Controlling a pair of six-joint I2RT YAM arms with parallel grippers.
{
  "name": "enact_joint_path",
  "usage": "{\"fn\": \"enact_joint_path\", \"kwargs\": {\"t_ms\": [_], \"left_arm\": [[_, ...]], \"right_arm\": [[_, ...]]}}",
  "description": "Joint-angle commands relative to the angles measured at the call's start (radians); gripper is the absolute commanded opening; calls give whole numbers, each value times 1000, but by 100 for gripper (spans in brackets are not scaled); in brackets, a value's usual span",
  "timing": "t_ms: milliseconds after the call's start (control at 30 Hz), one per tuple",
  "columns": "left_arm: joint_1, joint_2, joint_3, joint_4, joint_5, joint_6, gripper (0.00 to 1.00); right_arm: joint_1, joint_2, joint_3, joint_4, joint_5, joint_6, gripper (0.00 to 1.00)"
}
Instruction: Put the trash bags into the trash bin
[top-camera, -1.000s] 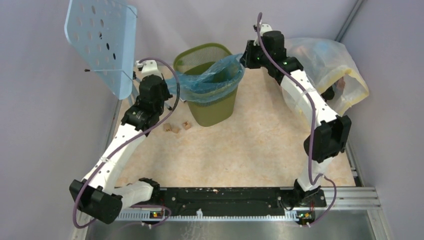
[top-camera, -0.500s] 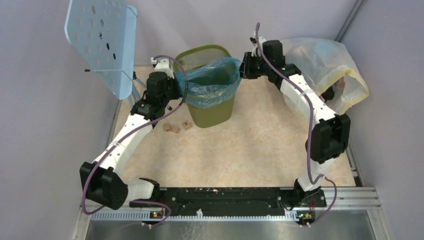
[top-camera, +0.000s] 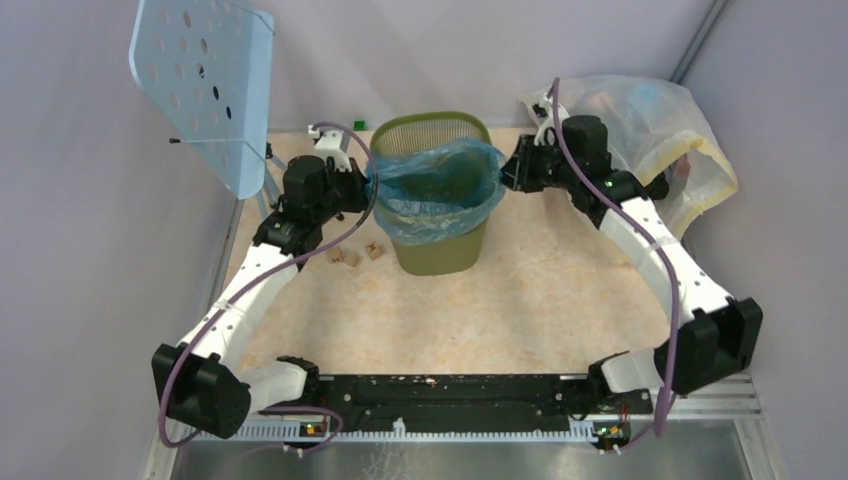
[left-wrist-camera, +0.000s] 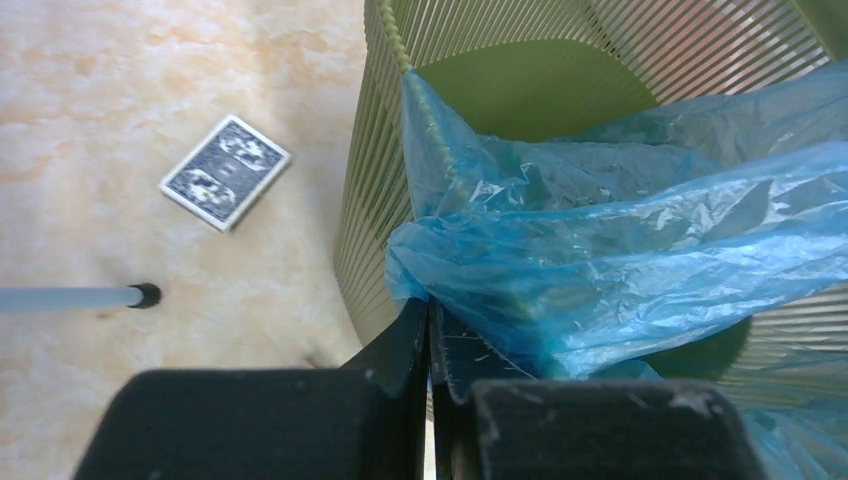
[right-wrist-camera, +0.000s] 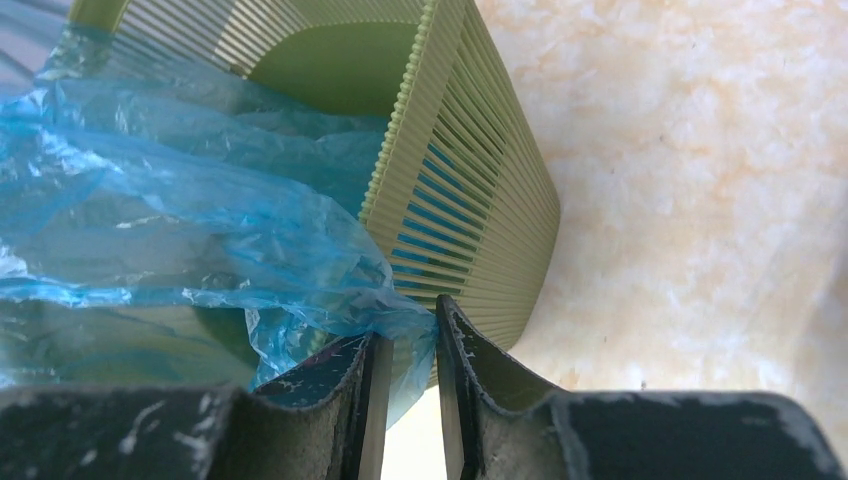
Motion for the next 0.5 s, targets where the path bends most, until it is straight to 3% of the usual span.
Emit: {"fn": "enact_joint_path", "kwargs": {"t_ms": [0, 100, 300, 467], "left_arm": [[-19, -94, -7, 8, 188, -52, 3], [-18, -158, -7, -57, 128, -40, 3], [-19, -198, -25, -92, 60, -34, 4], [-19, -178, -29, -83, 32, -39, 4]], "right_arm": [[21, -165, -116, 13, -69, 23, 24], [21, -256, -182, -67, -31, -17, 27], [21, -353, -199, -179, 172, -105, 49], [20, -373, -175, -165, 222, -87, 63]]}}
